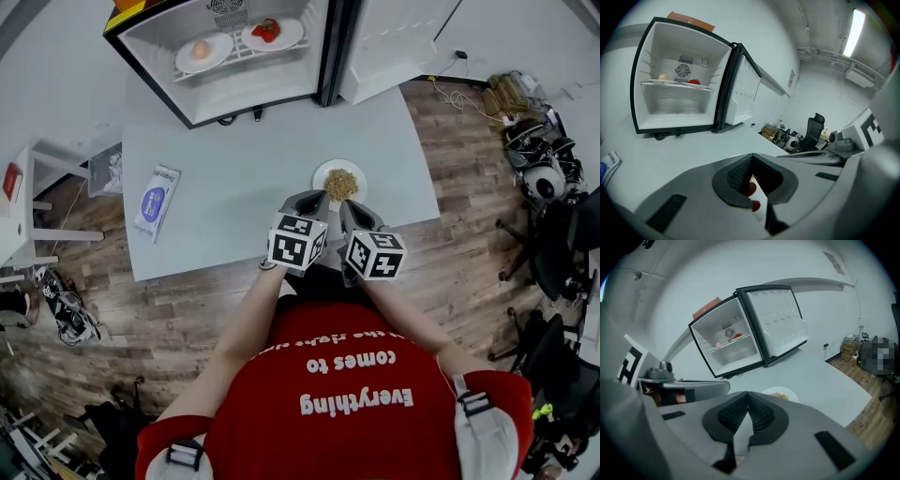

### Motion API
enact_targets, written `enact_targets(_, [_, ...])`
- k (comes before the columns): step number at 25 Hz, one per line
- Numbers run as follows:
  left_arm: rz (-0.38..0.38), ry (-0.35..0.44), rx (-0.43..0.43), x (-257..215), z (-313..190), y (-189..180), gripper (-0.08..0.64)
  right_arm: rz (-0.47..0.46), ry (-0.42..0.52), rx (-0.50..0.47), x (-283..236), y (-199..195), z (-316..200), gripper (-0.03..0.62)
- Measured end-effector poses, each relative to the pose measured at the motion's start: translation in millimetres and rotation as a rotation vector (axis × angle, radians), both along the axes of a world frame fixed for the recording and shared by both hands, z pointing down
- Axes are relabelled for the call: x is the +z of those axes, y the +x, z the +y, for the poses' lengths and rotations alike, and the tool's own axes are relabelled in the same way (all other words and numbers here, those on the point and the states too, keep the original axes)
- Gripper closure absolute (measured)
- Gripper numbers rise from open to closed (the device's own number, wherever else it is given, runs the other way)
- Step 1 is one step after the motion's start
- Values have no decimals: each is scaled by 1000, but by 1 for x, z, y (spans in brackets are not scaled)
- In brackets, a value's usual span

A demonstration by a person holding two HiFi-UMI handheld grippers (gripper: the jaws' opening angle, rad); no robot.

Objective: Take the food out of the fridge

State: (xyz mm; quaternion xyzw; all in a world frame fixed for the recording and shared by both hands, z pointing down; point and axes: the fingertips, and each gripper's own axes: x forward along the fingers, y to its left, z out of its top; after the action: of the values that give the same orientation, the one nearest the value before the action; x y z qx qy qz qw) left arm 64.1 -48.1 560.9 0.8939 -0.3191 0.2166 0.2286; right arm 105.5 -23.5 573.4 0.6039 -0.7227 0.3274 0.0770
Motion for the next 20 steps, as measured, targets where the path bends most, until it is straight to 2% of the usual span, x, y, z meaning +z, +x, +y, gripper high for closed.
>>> enact_targets(6, [-2,15,-21,-2,-5,-6,554,1,-9,-7,2,-5,-4,579])
enact_targets(14, [37,58,-107,-24,-40,-37,554,-2,79,-46,-18,-25,-38,579])
enact_targets(20, [45,90,-147,-38,-71,-69,554,-60,159,-68,-41,-58,-82,578])
